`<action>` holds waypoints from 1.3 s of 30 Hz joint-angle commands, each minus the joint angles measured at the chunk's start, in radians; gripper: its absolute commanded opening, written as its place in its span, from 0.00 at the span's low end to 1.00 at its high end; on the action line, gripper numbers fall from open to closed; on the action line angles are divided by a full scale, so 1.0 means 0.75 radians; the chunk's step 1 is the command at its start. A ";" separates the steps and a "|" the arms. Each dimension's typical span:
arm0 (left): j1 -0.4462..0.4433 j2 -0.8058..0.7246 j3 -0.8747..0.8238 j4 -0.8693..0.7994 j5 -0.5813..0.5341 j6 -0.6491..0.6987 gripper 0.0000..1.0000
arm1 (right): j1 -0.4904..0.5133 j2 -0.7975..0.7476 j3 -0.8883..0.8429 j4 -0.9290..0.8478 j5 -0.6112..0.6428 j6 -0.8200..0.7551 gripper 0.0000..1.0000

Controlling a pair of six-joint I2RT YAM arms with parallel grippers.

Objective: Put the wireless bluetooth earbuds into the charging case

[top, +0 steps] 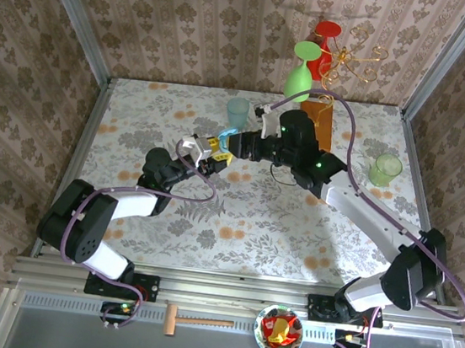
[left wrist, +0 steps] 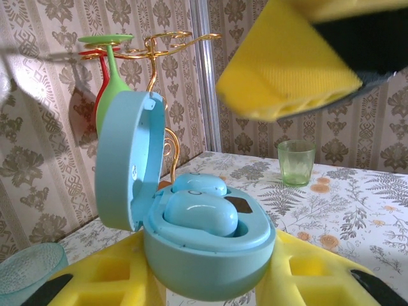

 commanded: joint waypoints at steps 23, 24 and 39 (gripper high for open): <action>0.013 -0.014 0.008 0.066 0.094 0.018 0.23 | -0.021 -0.026 0.018 -0.184 0.205 -0.035 0.67; 0.012 -0.011 0.007 0.068 0.091 0.018 0.22 | -0.027 -0.039 0.003 -0.168 0.188 -0.016 0.67; -0.027 -0.016 0.059 0.074 0.048 -0.062 0.22 | -0.193 0.081 -0.405 0.894 -0.569 0.990 0.69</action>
